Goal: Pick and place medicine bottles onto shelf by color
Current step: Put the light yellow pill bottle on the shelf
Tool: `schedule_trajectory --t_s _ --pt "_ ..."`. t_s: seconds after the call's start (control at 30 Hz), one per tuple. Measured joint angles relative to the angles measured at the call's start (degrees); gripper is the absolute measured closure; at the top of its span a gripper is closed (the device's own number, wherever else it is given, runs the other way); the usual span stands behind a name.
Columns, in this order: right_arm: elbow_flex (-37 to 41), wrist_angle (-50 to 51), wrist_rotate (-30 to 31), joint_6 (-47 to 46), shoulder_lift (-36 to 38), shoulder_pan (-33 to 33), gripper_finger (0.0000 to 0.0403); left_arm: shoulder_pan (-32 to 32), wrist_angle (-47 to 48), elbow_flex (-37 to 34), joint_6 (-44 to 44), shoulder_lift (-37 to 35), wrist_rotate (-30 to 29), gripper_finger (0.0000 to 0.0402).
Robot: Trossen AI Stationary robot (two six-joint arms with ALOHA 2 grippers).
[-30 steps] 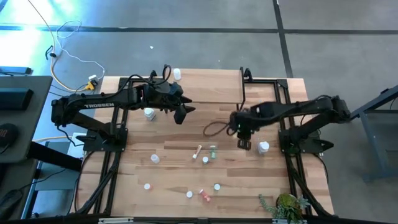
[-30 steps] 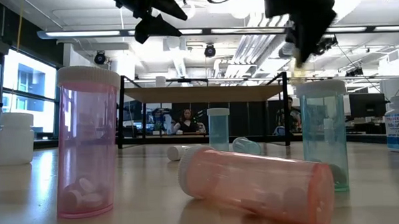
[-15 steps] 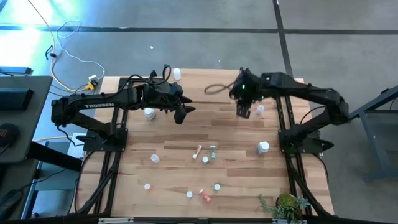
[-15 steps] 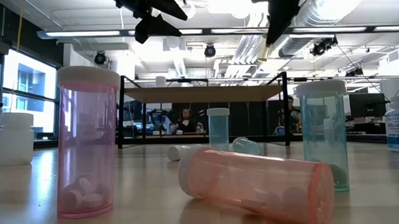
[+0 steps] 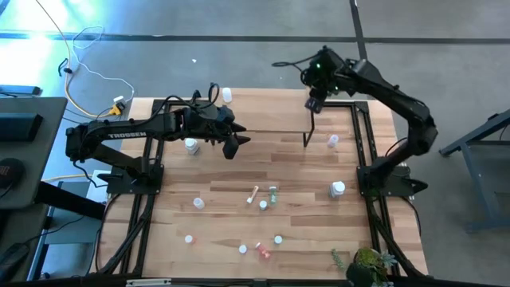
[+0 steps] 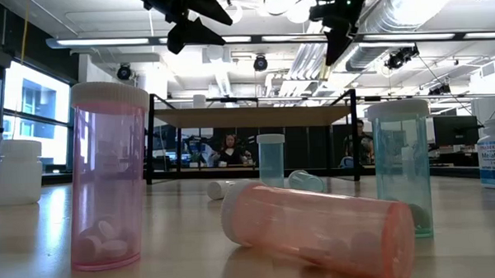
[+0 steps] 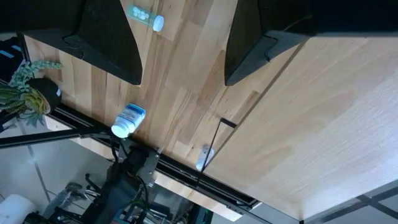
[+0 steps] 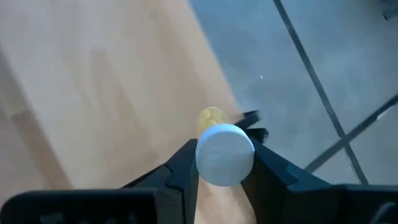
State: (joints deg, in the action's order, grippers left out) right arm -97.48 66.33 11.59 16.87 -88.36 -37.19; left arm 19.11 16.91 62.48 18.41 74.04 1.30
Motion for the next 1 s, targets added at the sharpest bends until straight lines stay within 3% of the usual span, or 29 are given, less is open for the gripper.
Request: schedule_trajectory --t_s 0.33,1.0 --pt "-9.68 8.03 -2.29 -1.93 -9.88 -1.92 0.0308 0.00 0.02 0.00 0.02 0.00 -0.02 0.0184" --pt "-9.95 13.87 -6.71 -3.35 -17.02 -1.90 0.0308 0.00 1.11 0.01 -0.13 0.00 -0.02 0.0184"
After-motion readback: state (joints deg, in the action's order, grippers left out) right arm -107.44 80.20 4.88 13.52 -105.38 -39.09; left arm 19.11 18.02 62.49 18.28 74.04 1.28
